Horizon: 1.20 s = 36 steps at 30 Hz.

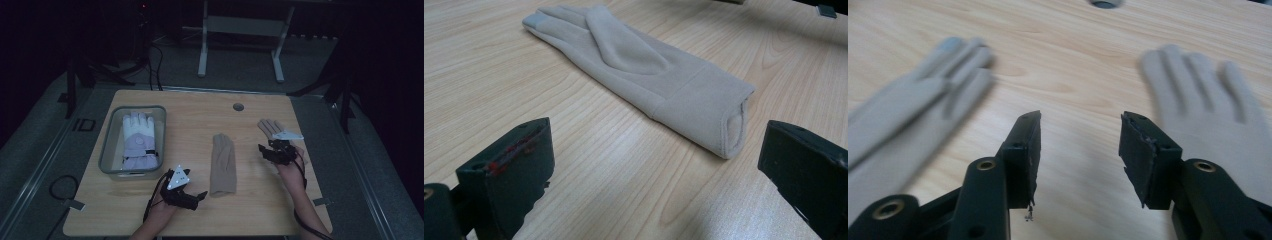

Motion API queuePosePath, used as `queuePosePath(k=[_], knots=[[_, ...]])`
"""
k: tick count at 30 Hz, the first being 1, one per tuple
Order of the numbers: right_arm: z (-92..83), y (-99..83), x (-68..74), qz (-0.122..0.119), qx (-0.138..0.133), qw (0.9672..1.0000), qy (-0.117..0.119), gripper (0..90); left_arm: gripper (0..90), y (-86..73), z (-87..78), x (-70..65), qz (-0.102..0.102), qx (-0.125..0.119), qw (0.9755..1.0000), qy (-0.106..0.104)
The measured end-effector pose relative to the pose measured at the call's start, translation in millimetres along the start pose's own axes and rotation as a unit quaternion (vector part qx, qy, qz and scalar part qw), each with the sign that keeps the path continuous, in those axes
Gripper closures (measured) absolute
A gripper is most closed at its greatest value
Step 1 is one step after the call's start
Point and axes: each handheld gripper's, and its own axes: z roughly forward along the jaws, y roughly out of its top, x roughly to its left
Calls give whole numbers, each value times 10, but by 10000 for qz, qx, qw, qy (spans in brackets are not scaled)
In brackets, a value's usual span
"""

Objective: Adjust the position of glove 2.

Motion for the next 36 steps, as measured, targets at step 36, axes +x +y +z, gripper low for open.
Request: queuePosePath(k=[36], knots=[[343,-211,-902,798,497,9954,-159,756,17,-7,14,-2,-10,53,10000,16]])
